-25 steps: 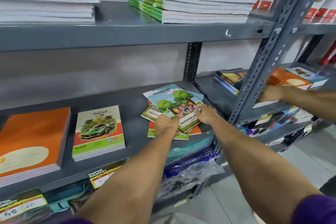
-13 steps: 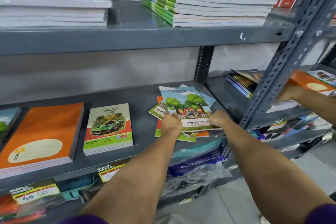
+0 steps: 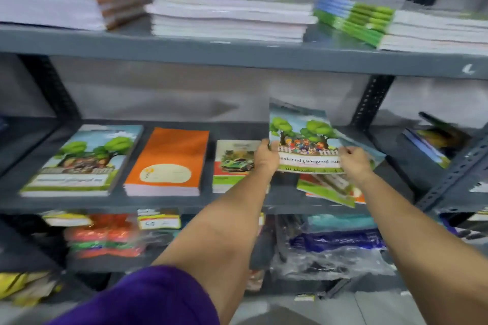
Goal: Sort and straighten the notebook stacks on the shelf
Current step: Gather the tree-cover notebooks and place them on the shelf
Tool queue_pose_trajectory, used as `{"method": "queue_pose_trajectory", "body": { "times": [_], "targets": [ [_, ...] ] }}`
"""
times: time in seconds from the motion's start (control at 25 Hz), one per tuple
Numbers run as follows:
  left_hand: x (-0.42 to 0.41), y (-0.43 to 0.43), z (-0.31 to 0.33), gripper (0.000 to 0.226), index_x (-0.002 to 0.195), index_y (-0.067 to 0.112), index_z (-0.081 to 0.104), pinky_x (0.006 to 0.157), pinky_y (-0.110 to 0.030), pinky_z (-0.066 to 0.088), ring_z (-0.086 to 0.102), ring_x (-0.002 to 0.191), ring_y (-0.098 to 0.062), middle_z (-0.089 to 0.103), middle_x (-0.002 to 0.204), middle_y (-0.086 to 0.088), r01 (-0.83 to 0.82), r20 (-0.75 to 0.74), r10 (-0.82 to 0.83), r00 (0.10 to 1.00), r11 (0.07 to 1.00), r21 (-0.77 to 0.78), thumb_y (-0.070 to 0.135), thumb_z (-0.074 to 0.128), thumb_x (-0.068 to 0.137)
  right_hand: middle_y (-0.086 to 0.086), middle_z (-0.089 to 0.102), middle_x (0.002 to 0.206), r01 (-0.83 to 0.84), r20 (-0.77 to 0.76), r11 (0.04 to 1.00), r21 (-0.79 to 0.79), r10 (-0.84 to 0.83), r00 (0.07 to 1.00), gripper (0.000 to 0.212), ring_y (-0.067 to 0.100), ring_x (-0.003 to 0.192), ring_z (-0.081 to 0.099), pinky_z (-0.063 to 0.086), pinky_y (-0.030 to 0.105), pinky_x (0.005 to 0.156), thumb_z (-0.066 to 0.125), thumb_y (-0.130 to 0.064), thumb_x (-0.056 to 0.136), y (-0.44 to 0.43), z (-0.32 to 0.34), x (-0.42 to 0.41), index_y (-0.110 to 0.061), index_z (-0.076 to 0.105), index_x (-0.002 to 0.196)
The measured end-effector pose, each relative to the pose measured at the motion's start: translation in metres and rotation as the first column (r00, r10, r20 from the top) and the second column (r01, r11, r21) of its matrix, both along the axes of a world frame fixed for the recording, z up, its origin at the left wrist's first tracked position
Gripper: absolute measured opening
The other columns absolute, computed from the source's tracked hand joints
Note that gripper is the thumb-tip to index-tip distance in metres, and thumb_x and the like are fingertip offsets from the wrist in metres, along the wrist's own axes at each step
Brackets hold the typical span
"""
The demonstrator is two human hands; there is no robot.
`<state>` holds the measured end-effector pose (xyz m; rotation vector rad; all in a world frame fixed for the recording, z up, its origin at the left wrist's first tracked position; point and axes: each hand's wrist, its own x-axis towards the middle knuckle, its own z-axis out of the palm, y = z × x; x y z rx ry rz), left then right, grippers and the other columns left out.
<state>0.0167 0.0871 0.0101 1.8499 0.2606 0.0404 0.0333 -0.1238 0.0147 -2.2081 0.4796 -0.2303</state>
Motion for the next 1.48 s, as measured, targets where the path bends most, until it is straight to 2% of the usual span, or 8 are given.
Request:
{"method": "queue_pose_trajectory", "body": {
  "times": [0.16, 0.44, 0.72, 0.92, 1.12, 1.24, 1.36, 1.48],
  "targets": [
    [-0.03, 0.135, 0.013, 0.038, 0.122, -0.004, 0.055, 0.085, -0.039, 0.043, 0.057, 0.112, -0.041, 0.062, 0.121, -0.028, -0.142, 0.064, 0.133, 0.989, 0.973, 0.184, 0.023, 0.034, 0.105, 0.029, 0.067, 0.102, -0.132, 0.105, 0.991, 0.023, 0.129, 0.986, 0.033, 0.04, 0.096, 0.062, 0.046, 0.04, 0.081, 0.046, -0.023, 0.099, 0.14, 0.003, -0.017, 0.004, 0.064, 0.1],
    [-0.1, 0.351, 0.005, 0.04, 0.124, 0.0, 0.055, 0.087, -0.044, 0.047, 0.059, 0.11, -0.042, 0.063, 0.118, -0.028, -0.327, 0.107, 0.314, 0.943, 0.825, 0.462, 0.027, 0.032, 0.105, 0.016, 0.062, 0.091, -0.344, 0.14, 0.93, 0.129, 0.326, 0.935, 0.038, 0.028, 0.085, 0.058, 0.046, 0.037, 0.078, 0.052, -0.029, 0.09, 0.364, 0.001, -0.076, 0.001, 0.059, 0.113],
    [-0.147, 0.505, -0.019, 0.037, 0.12, 0.007, 0.057, 0.077, -0.044, 0.049, 0.06, 0.106, -0.039, 0.064, 0.114, -0.019, -0.282, 0.063, 0.346, 0.936, 0.632, 0.722, 0.033, 0.037, 0.102, 0.02, 0.069, 0.109, -0.489, 0.06, 0.871, 0.042, 0.486, 0.872, 0.025, 0.035, 0.101, 0.064, 0.048, 0.032, 0.079, 0.054, -0.016, 0.095, 0.51, -0.019, -0.117, 0.002, 0.064, 0.109],
    [-0.159, 0.534, -0.055, 0.037, 0.111, 0.006, 0.062, 0.074, -0.04, 0.049, 0.063, 0.099, -0.037, 0.064, 0.109, -0.017, -0.141, -0.006, 0.291, 0.957, 0.48, 0.866, 0.033, 0.04, 0.101, 0.019, 0.07, 0.108, -0.487, -0.122, 0.862, -0.138, 0.473, 0.872, 0.031, 0.033, 0.103, 0.065, 0.051, 0.034, 0.078, 0.063, -0.028, 0.092, 0.541, -0.052, -0.122, 0.0, 0.064, 0.105],
    [-0.155, 0.537, -0.051, 0.034, 0.101, 0.009, 0.067, 0.067, -0.034, 0.046, 0.067, 0.089, -0.033, 0.061, 0.108, -0.009, -0.124, -0.014, 0.338, 0.941, 0.383, 0.915, 0.038, 0.048, 0.097, 0.013, 0.069, 0.103, -0.435, -0.136, 0.879, -0.194, 0.415, 0.9, 0.039, 0.03, 0.096, 0.067, 0.047, 0.032, 0.068, 0.074, -0.037, 0.083, 0.543, -0.042, -0.119, -0.004, 0.064, 0.101],
    [-0.142, 0.526, -0.036, 0.026, 0.099, 0.012, 0.069, 0.07, -0.034, 0.047, 0.067, 0.087, -0.032, 0.059, 0.111, -0.007, -0.177, 0.022, 0.347, 0.937, 0.419, 0.891, 0.032, 0.053, 0.094, 0.011, 0.071, 0.095, -0.409, -0.113, 0.878, -0.247, 0.394, 0.912, 0.037, 0.03, 0.088, 0.069, 0.05, 0.03, 0.067, 0.07, -0.041, 0.084, 0.526, -0.025, -0.111, -0.005, 0.066, 0.094],
    [-0.12, 0.488, -0.019, 0.02, 0.095, 0.016, 0.069, 0.066, -0.032, 0.048, 0.065, 0.083, -0.03, 0.064, 0.104, -0.006, -0.17, 0.034, 0.271, 0.962, 0.498, 0.85, 0.027, 0.053, 0.091, 0.013, 0.073, 0.077, -0.354, -0.118, 0.926, -0.134, 0.34, 0.933, 0.029, 0.029, 0.066, 0.073, 0.062, 0.039, 0.065, 0.065, -0.032, 0.086, 0.484, -0.015, -0.095, -0.004, 0.066, 0.086],
    [-0.093, 0.427, -0.003, 0.02, 0.094, 0.02, 0.07, 0.068, -0.033, 0.053, 0.068, 0.087, -0.031, 0.069, 0.099, -0.005, -0.123, 0.03, 0.176, 0.984, 0.546, 0.829, 0.03, 0.053, 0.089, 0.015, 0.074, 0.082, -0.223, -0.112, 0.97, -0.101, 0.211, 0.971, 0.025, 0.031, 0.072, 0.074, 0.062, 0.043, 0.068, 0.064, -0.028, 0.081, 0.418, -0.011, -0.078, -0.004, 0.07, 0.085]
  ]
}}
